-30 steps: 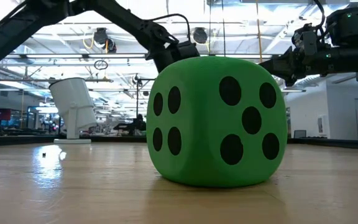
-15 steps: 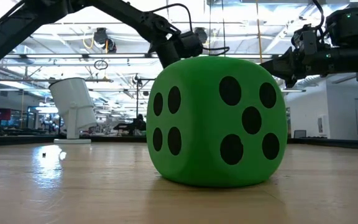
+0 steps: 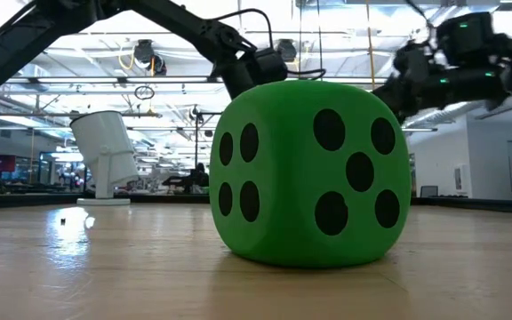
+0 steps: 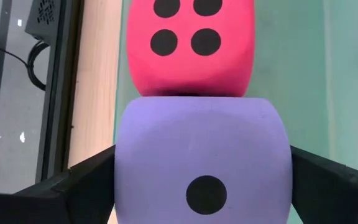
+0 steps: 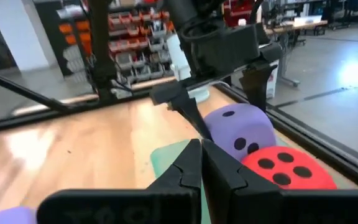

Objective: Pick & Place Dice
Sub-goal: Put the left big violet dice into the transparent blue bin

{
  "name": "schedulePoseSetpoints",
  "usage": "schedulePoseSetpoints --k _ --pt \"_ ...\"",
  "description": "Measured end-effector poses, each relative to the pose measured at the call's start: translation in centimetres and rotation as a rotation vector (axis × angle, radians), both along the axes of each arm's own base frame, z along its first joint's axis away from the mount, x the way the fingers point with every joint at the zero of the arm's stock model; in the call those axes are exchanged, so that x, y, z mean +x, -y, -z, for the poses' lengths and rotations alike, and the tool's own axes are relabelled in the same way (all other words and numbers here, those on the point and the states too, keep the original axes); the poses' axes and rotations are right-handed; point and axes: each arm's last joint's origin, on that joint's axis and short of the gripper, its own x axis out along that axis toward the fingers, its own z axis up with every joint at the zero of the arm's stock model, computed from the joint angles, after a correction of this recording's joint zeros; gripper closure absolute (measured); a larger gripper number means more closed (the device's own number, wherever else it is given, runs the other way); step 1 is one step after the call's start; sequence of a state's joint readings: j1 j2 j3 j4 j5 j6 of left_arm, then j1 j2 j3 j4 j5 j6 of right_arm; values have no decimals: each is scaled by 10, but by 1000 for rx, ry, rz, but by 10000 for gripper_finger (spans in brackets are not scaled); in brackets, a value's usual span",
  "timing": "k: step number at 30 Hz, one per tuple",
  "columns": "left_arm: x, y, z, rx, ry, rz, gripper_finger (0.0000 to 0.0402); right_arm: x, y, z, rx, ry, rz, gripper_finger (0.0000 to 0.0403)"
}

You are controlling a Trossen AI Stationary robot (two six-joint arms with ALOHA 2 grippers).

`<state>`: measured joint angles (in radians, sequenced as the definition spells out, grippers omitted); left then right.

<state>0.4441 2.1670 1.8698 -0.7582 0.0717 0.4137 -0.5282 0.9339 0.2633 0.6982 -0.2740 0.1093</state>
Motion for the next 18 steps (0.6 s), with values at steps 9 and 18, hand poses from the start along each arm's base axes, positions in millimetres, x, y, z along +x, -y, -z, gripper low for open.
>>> schedulePoseSetpoints --k 9,18 --pt "0 0 0 -16 6 21 2 53 32 4 3 -160 25 403" --pt "0 1 0 -44 23 50 2 102 58 -1 -2 -198 -60 403"
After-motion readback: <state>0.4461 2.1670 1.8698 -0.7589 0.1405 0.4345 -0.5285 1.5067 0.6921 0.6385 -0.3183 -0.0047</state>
